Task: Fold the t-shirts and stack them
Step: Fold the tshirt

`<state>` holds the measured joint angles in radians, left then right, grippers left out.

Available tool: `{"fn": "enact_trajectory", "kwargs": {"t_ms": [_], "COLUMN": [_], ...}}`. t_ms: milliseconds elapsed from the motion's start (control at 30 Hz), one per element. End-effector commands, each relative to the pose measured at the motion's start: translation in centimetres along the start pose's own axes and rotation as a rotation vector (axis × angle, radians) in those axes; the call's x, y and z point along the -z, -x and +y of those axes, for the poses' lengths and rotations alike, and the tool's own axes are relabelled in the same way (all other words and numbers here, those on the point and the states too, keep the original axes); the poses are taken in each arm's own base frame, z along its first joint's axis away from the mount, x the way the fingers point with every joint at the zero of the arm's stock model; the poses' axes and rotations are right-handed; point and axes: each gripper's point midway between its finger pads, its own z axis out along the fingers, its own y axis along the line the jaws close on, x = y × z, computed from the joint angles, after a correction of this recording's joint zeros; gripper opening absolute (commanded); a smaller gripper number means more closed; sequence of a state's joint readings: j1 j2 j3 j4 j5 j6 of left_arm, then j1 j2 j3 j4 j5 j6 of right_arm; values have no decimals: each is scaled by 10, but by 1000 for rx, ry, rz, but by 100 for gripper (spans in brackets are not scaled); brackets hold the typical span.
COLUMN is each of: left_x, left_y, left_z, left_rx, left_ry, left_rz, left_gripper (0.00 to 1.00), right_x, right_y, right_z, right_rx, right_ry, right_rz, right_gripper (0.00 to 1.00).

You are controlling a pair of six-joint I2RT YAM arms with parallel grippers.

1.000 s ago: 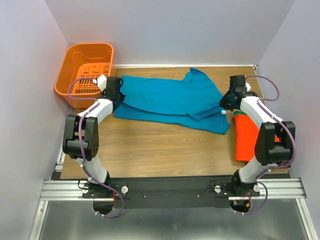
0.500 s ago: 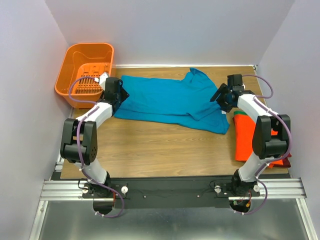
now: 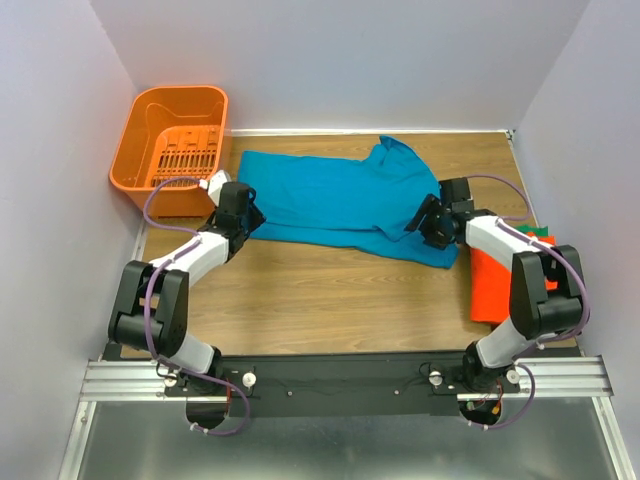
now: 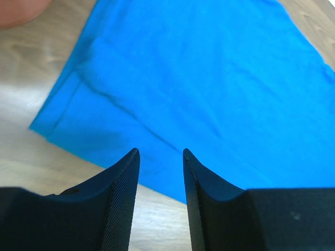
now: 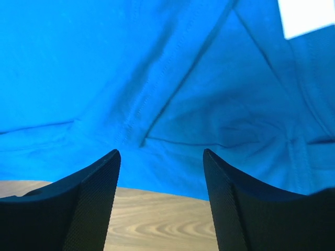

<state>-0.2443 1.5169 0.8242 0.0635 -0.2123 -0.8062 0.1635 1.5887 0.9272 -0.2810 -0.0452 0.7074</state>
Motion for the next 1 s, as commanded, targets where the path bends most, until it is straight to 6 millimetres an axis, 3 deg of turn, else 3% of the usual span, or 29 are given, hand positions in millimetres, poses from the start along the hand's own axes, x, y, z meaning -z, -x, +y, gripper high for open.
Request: {"fn": "enact_trajectory", "kwargs": {"t_ms": [0,233,733,967], "left_x": [8,7,-17,-24], "left_y": [1,-16,-18,-13], "left_z": [24,58,84,86], "left_rx": [42,74,63,43], "left_ry": [93,244,364,392], "left_rz": [-43,-20,-10,-10], "left_gripper": [45,43,41,38], "right_x": [-10,-22,-37,-41], "right_y": [-4,-18,-27,-22], "right_z": [24,41,37,41], "right_rx": [4,4,-5,-12], "right_ry": [81,107,79,82], "right_rz": [-7,15,27,19], "right_gripper": [70,68,65,57]}}
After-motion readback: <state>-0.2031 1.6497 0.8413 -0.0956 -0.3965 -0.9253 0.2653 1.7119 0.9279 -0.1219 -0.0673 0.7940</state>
